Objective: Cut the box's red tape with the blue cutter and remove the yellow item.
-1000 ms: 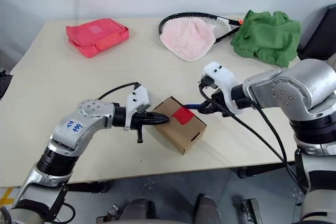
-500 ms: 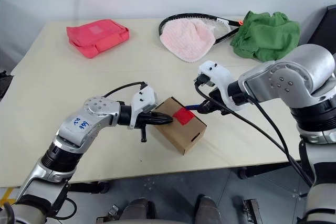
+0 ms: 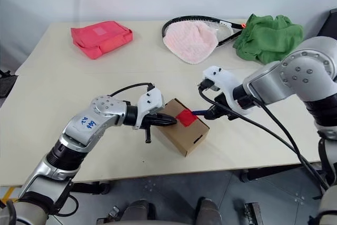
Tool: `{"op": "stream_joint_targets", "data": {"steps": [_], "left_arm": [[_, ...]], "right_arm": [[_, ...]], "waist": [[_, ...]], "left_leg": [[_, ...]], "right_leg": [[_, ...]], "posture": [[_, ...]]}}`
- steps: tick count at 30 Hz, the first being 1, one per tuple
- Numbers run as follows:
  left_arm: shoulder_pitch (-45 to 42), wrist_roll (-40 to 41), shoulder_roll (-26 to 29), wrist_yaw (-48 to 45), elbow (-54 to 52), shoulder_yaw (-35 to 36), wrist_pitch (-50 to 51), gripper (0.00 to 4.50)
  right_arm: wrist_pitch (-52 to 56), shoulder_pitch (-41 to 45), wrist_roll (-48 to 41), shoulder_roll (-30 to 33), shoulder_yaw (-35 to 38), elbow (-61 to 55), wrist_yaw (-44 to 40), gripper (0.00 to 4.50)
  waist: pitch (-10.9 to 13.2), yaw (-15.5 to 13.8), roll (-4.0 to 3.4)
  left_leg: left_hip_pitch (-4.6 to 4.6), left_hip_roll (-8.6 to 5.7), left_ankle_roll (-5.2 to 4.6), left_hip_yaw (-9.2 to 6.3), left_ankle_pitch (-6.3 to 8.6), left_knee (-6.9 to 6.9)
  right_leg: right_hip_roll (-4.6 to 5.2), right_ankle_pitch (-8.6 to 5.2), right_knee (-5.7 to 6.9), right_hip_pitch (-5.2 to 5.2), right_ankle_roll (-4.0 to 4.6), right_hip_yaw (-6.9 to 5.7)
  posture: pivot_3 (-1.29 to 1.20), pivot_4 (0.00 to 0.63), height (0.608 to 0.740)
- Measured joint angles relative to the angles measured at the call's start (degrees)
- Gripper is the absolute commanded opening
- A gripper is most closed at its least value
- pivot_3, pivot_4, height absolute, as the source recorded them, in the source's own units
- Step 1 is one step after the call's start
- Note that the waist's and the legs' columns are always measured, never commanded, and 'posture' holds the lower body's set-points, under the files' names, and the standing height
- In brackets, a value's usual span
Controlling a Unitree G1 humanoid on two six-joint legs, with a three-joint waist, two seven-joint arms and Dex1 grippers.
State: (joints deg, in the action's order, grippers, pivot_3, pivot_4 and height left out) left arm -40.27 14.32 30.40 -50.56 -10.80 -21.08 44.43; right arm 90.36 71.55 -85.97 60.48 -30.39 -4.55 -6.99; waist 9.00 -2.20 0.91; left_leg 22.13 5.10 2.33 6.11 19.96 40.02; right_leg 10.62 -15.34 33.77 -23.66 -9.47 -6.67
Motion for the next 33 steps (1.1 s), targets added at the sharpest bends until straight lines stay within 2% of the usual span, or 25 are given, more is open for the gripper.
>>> {"op": "stream_joint_targets", "data": {"steps": [13,21,24,29,33], "left_arm": [[0.14,-0.01,-0.68,-0.01,0.16,-0.01,0.02,0.02],[0.13,-0.02,-0.77,-0.17,0.21,-0.01,0.02,0.02],[0.13,-0.02,-0.89,-0.18,0.20,-0.01,0.01,0.02],[0.22,-0.02,-0.91,-0.32,0.16,0.01,-0.04,0.02],[0.39,-0.02,-0.77,-0.31,0.19,0.11,-0.65,0.02]], "right_arm": [[0.99,-1.33,-15.10,6.98,-4.50,-1.32,10.01,0.12],[0.96,-1.39,-19.04,8.47,-5.32,-1.81,12.72,0.12],[0.93,-1.39,-20.12,9.50,-5.47,-2.06,12.76,0.12],[1.10,-1.23,-23.27,14.83,-5.01,-4.54,9.48,0.12],[0.19,-2.45,-25.95,16.47,0.11,-7.49,3.24,0.12]], "waist": [[-0.03,-0.68,-0.01],[-0.05,-0.74,-0.04],[-0.05,-0.83,-0.05],[-0.05,-0.86,-0.05],[-0.07,-0.80,-0.08]], "left_leg": [[0.02,0.00,0.00,0.00,0.03,-0.01],[0.03,0.00,-0.01,0.00,0.06,-0.01],[0.04,0.00,-0.02,0.00,0.06,-0.01],[0.05,0.00,-0.05,0.00,0.14,-0.01],[0.05,0.01,-0.06,-0.01,0.14,0.00]], "right_leg": [[0.00,-0.01,-0.04,-0.02,0.02,0.00],[-0.01,-0.01,-0.06,-0.02,0.02,-0.01],[0.00,-0.01,-0.07,-0.03,0.02,-0.01],[0.00,-0.01,-0.13,-0.03,0.02,-0.01],[-0.01,-0.01,-0.12,-0.02,0.02,-0.01]], "posture": [[0.00,0.150,0.740],[0.00,0.150,0.740],[0.00,0.150,0.740],[0.00,0.150,0.740],[0.00,0.150,0.740]]}}
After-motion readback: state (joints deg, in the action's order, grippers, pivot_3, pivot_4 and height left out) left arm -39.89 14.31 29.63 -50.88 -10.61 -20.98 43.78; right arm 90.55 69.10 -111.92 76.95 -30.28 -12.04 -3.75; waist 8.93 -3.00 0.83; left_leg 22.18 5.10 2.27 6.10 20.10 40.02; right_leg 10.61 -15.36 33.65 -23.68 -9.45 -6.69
